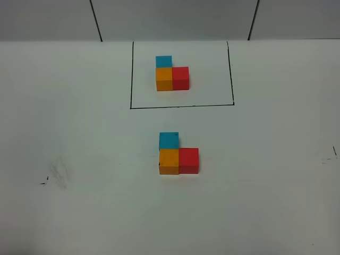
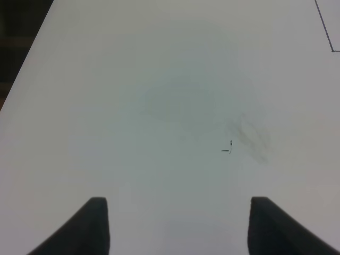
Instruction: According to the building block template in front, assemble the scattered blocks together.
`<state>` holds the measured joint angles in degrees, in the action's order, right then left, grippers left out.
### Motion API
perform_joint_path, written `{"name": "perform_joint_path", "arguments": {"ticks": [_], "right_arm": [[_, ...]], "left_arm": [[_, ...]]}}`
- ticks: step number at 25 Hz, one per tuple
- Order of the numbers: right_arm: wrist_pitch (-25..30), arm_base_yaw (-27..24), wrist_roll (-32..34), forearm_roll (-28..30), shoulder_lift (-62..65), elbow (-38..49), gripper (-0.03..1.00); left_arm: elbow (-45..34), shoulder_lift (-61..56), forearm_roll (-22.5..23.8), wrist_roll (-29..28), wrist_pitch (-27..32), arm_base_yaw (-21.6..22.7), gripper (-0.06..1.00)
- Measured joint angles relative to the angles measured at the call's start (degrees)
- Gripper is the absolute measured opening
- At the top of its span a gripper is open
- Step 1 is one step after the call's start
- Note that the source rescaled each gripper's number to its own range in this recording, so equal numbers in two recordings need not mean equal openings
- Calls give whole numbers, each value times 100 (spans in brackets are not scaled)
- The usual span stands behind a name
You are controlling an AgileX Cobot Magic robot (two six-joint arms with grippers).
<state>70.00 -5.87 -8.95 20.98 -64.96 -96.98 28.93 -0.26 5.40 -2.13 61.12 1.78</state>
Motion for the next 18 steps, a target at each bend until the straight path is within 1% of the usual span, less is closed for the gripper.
{"name": "perform_joint_path", "arguments": {"ticks": [2,5,8,12,16,18], "right_arm": [[5,0,156,6,722,539,73],[11,-6,329,-6,1740,1328,67],[17,-6,371,-147,2736,2069,65],[23,8,259,-582,3978,2936,65],[-141,338,206,-947,5185,3842,65],[-290,487,195,-990,5700,4281,65]], "left_arm": [[0,0,0,0,0,0,22],[0,0,0,0,0,0,22],[0,0,0,0,0,0,22],[0,0,0,0,0,0,22],[0,0,0,0,0,0,22],[0,0,0,0,0,0,22]]}}
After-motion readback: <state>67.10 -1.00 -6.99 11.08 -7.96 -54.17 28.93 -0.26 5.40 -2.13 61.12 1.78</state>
